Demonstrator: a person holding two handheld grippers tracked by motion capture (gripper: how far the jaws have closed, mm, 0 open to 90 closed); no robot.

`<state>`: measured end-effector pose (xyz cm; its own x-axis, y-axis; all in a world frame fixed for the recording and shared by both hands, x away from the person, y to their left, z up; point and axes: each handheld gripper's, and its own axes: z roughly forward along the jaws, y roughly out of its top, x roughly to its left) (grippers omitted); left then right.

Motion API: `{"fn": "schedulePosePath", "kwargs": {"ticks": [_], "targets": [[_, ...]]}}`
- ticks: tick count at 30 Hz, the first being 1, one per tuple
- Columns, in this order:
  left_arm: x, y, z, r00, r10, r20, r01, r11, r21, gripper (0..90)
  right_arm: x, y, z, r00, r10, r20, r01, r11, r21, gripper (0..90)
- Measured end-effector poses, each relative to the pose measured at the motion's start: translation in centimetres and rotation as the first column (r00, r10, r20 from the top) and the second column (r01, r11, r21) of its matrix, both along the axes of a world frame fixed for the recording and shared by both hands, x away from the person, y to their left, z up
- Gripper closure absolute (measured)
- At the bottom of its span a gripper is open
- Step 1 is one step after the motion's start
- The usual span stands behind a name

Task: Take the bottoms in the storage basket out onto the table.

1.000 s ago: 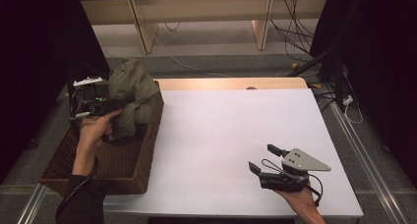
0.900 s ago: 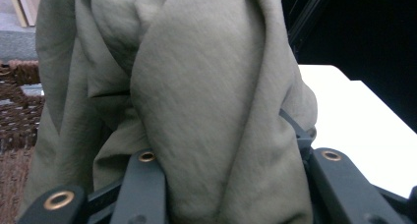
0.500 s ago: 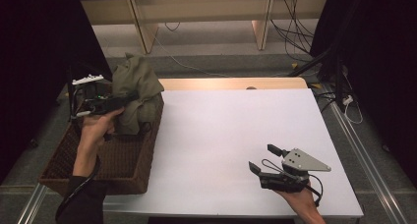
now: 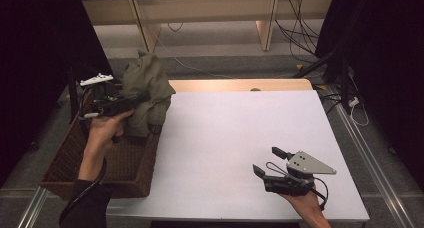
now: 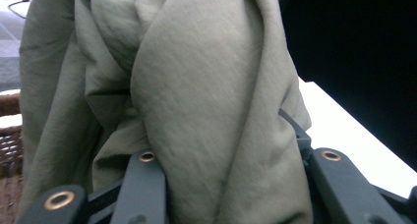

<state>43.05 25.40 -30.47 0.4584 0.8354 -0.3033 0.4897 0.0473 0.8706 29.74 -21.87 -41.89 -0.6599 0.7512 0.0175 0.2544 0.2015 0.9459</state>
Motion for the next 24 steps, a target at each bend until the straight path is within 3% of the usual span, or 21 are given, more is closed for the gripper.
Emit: {"fn": "schedulePosePath", "kwargs": {"ticks": [24], "targets": [[-1.0,-3.7,1.0,0.9914,-0.128,0.026,0.129,0.9915,-0.019,58.7,0.0,0.0,-0.1,1.0000,-0.002,0.003,0.002,1.0000,0.004,18.7]]}}
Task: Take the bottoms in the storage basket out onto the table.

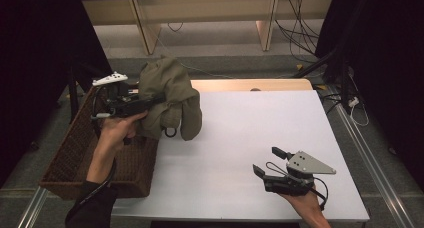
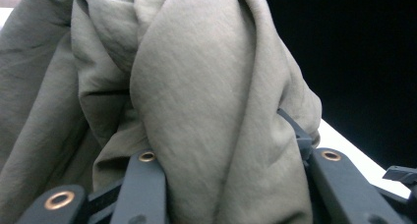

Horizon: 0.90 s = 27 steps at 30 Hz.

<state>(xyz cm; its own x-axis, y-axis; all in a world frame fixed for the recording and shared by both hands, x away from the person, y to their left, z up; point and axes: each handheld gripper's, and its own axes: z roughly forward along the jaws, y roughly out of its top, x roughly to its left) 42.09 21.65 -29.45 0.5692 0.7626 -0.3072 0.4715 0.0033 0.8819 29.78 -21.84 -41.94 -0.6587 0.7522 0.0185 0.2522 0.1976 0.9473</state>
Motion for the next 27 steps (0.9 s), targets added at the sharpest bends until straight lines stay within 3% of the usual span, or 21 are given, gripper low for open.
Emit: {"fn": "schedulePosePath", "kwargs": {"ticks": [27], "targets": [[-0.6,-3.9,0.1,0.9932,-0.117,-0.003,0.117,0.9932,0.004,58.7,0.0,0.0,0.0,1.0000,-0.001,-0.001,0.001,1.0000,-0.002,18.7]]}}
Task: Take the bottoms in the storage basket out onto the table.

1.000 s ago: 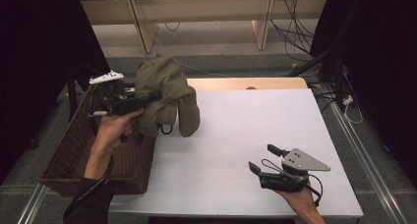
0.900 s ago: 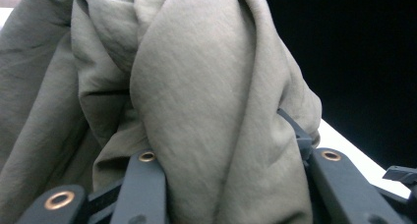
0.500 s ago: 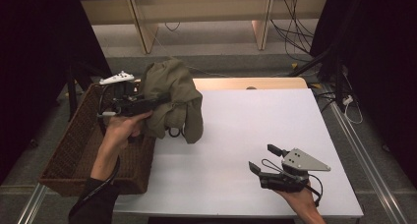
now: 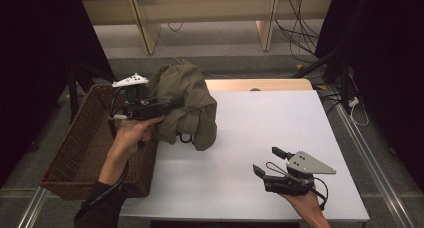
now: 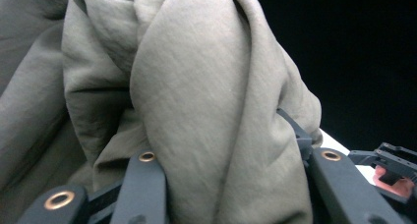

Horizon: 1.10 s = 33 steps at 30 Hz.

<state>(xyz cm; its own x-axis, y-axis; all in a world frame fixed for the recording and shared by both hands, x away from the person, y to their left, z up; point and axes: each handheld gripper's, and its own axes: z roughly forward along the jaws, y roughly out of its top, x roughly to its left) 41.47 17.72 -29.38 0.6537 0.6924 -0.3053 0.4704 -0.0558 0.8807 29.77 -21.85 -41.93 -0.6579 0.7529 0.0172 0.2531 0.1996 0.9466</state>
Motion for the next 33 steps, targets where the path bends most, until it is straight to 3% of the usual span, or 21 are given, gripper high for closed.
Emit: {"fn": "schedulePosePath", "kwargs": {"ticks": [15,33], "targets": [[-0.4,-2.2,0.1,0.9982,-0.060,0.004,0.060,0.9982,-0.001,58.7,0.0,0.0,0.0,1.0000,0.001,0.003,-0.001,1.0000,0.003,18.7],[-1.0,-4.6,0.2,0.9905,-0.138,0.004,0.138,0.9904,-0.010,58.7,0.1,0.0,-0.1,1.0000,0.002,0.000,-0.002,1.0000,0.005,18.7]]}}
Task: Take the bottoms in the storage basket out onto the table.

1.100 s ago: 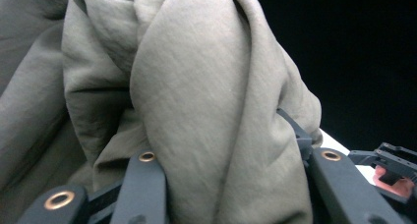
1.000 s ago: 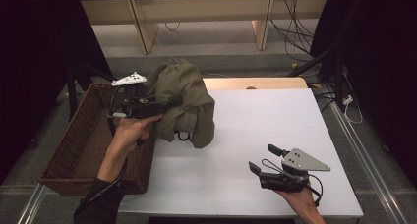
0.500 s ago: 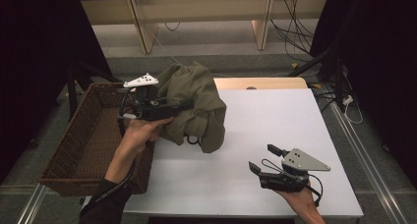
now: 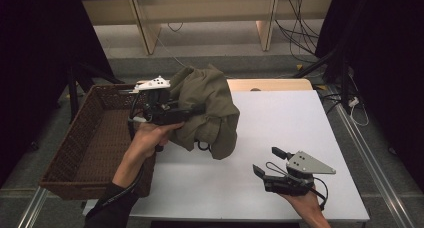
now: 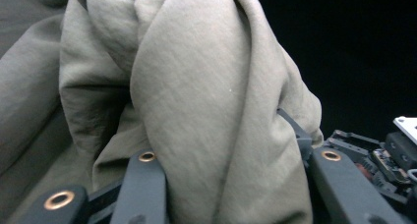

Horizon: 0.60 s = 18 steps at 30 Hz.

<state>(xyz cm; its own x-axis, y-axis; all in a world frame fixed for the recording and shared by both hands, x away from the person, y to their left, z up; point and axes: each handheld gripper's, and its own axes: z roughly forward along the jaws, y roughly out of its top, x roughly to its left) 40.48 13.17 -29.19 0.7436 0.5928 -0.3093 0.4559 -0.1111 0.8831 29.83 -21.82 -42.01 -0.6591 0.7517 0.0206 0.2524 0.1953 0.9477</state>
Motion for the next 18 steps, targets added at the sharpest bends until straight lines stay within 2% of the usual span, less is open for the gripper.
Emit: {"fn": "schedulePosePath", "kwargs": {"ticks": [6,18], "targets": [[-0.1,-0.7,-0.1,0.9999,-0.015,0.000,0.015,0.9999,0.005,58.7,0.0,0.0,0.0,1.0000,-0.001,-0.002,0.001,1.0000,-0.002,18.7],[-0.2,-2.2,-0.3,0.9977,-0.065,-0.021,0.064,0.9976,-0.028,58.7,0.0,0.0,0.0,1.0000,-0.003,-0.003,0.003,1.0000,-0.003,18.7]]}}
